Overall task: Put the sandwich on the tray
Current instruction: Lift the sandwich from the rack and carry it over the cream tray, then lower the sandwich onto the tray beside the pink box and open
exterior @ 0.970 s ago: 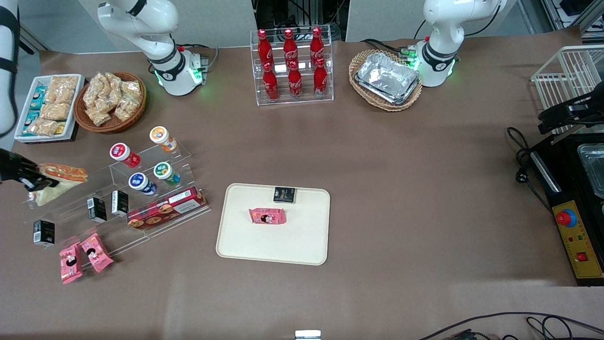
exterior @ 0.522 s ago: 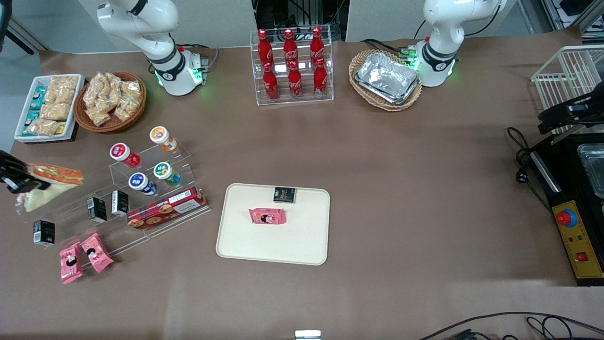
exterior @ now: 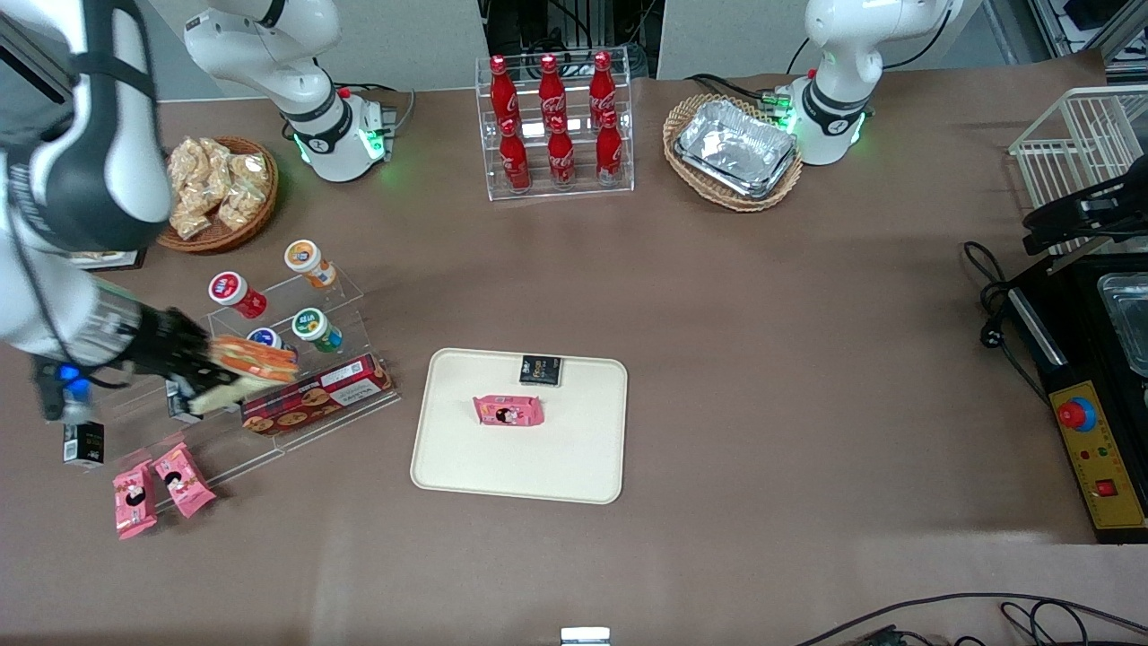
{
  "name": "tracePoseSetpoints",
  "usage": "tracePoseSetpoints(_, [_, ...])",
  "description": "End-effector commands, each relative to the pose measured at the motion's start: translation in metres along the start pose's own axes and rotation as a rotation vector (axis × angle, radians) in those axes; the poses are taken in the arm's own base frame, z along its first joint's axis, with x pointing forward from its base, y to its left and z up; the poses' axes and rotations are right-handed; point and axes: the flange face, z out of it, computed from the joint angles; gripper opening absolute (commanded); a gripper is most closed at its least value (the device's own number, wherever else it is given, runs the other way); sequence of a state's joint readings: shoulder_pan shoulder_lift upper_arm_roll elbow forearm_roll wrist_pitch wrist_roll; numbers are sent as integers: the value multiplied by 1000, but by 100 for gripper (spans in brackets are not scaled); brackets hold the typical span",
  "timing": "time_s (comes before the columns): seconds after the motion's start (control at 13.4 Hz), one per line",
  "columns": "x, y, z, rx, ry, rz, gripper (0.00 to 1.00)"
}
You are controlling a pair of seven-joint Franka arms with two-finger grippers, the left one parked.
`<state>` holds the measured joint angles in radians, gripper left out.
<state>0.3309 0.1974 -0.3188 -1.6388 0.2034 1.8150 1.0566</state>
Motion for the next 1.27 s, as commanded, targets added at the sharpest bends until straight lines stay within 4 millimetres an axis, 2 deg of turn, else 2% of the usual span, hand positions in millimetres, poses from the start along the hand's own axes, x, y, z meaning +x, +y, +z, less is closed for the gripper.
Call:
tracePoseSetpoints(0.0, [-56,-49,35,31,7,129,0])
tracePoseSetpoints(0.15, [-103,-79,65,47,31,183,0])
tracePoseSetpoints(0.3, [-144,-101,96,67,49,219,0])
tracePoseSetpoints(0.52, [-185,-122,147,109,77,244,0])
tracePoseSetpoints(0.67, [-221,-133,182,123,91,234,0])
tracePoseSetpoints(0.97, [-234,-159,232,193,116,325,0])
tracePoseSetpoints(1.19, [-233,-165,258,202,138,302,0])
